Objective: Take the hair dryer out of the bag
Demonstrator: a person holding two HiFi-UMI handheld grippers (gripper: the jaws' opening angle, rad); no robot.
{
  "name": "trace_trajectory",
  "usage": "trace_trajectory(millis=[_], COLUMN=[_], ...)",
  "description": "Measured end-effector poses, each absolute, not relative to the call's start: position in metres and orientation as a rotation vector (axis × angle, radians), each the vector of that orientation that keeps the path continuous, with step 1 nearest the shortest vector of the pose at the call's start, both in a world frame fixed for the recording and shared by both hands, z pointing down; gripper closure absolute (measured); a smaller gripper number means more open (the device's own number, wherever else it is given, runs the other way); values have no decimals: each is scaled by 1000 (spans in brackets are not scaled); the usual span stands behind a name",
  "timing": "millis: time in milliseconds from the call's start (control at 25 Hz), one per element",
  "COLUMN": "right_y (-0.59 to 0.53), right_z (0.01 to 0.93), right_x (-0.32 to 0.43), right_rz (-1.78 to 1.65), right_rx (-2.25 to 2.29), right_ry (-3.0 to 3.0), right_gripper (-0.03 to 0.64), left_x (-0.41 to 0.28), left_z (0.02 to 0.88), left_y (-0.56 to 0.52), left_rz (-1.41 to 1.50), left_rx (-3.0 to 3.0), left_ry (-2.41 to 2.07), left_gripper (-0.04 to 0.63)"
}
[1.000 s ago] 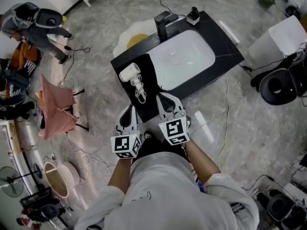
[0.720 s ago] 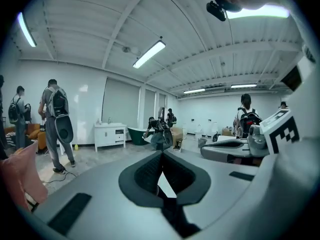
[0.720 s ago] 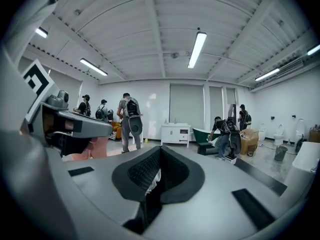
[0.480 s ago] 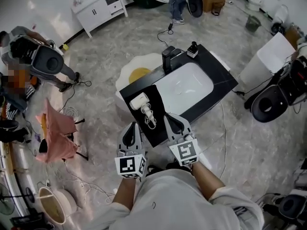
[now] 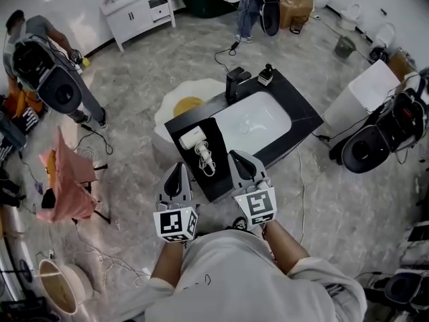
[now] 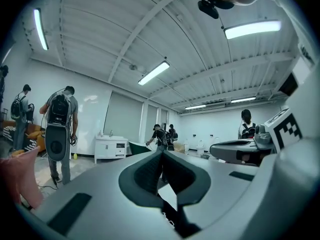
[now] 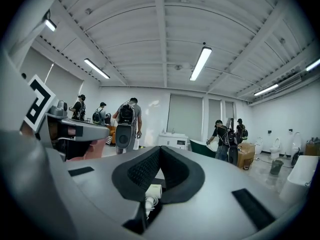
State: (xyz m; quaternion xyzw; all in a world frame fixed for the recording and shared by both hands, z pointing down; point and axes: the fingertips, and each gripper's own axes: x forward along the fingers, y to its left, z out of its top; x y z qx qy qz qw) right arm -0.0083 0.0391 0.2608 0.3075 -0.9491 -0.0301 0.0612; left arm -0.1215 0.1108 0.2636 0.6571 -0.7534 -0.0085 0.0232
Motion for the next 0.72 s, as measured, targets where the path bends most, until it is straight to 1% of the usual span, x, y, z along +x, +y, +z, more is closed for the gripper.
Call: trace_trajectory(millis=[720], right_y=[44], right_z=[261], right_x=[6], right_rz=[-76], right_rx=[982], right_ry=[-2841], right_gripper=[620], left_x=[-115], left_z=[268], left_y=[115], left_rz=[16], left_rx=[2024], left_ry=[-2317], left_gripper=[577])
